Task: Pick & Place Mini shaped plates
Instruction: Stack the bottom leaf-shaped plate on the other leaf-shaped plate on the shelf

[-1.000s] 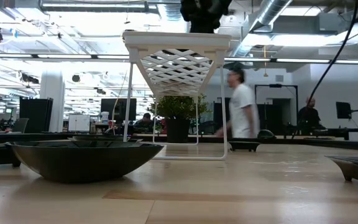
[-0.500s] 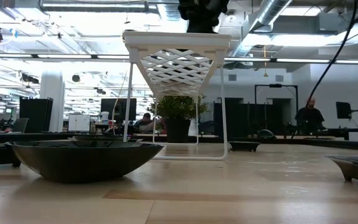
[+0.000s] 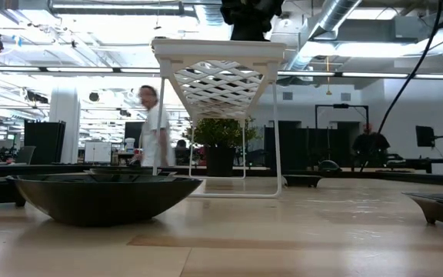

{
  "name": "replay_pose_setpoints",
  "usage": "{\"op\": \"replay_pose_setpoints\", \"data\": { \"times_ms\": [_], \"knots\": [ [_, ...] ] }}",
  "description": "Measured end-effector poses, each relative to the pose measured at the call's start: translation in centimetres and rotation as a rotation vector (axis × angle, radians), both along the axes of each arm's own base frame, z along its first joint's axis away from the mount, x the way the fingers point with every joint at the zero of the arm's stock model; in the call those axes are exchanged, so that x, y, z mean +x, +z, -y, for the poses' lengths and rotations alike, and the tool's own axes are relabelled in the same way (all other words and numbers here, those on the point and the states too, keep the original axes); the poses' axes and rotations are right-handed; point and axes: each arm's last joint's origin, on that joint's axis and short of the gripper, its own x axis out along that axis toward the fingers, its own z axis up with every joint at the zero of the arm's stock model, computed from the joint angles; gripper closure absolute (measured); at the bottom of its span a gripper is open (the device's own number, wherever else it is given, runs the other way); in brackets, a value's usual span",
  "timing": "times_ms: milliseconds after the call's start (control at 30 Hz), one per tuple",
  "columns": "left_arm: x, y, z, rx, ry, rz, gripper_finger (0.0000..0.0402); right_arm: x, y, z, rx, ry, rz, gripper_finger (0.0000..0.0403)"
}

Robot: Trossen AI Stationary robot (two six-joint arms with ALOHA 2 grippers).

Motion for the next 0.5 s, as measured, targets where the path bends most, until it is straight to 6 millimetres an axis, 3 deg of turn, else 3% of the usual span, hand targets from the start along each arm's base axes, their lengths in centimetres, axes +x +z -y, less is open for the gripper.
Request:
{"op": "replay_pose_setpoints", "data": {
  "times_ms": [267,500],
  "knots": [
    [0.0,0.0,0.0,0.0,0.0,-0.001,0.033,-1.0,1.3,-0.3,-0.114,-0.061,0.011,0.0357],
    [-0.1,-1.1,0.0,-0.02,0.012,-0.036,0.033,-4.6,6.1,-3.3,-0.351,-0.144,0.112,0.0361]
  ]
}}
